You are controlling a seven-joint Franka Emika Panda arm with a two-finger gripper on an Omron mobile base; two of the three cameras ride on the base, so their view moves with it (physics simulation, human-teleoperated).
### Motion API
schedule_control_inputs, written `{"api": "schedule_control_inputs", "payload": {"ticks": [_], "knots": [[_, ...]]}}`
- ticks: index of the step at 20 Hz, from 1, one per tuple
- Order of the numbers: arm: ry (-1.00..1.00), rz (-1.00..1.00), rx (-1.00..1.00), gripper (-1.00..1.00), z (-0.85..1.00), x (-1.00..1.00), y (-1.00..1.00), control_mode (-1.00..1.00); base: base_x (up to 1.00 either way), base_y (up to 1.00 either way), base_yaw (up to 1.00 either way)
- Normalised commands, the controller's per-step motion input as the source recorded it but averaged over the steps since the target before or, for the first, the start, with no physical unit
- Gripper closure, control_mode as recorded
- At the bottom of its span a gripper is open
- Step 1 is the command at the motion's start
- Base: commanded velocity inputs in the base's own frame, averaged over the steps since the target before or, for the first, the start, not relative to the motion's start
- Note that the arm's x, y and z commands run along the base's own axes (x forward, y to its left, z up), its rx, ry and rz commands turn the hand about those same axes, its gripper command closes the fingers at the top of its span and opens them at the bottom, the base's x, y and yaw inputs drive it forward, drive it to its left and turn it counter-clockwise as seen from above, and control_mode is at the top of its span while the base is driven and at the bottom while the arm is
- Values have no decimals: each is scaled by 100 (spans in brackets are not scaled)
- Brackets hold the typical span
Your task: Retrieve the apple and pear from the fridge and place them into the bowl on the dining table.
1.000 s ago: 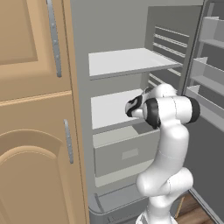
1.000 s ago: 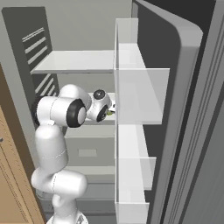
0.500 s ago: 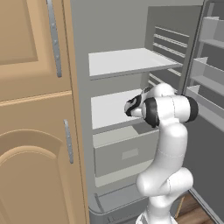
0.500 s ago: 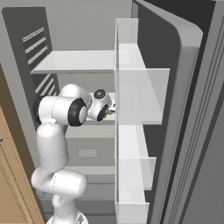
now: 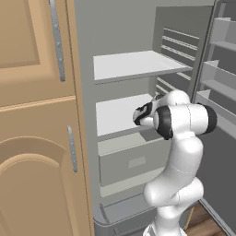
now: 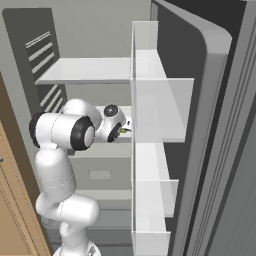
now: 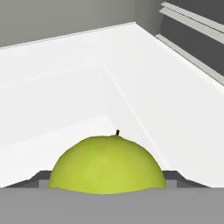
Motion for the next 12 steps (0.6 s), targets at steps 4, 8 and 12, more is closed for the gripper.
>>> {"api": "schedule_control_inputs", "payload": {"ticks": [4, 8, 12], "knots": [[-11, -2, 0, 100, 71, -100, -8, -100, 0, 0, 0], [-3, -3, 0, 100, 98, -99, -8, -100, 0, 0, 0], [0, -1, 0, 100, 100, -91, 0, -100, 0, 0, 0]]}}
